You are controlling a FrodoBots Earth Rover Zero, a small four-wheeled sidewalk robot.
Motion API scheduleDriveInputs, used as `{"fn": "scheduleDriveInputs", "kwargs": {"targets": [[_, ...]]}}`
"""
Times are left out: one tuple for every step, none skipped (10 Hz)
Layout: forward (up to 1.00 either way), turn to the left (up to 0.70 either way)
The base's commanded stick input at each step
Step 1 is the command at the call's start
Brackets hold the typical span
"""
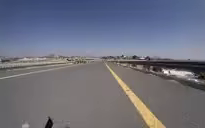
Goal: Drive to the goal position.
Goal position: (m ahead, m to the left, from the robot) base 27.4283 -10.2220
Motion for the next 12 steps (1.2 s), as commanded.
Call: {"fn": "scheduleDriveInputs", "kwargs": {"targets": [[1.00,0.00],[1.00,0.00],[1.00,0.00],[1.00,0.00],[1.00,0.13],[1.00,0.26],[1.00,0.00],[1.00,0.00],[1.00,0.00],[1.00,0.00],[1.00,0.00],[1.00,0.00]]}}
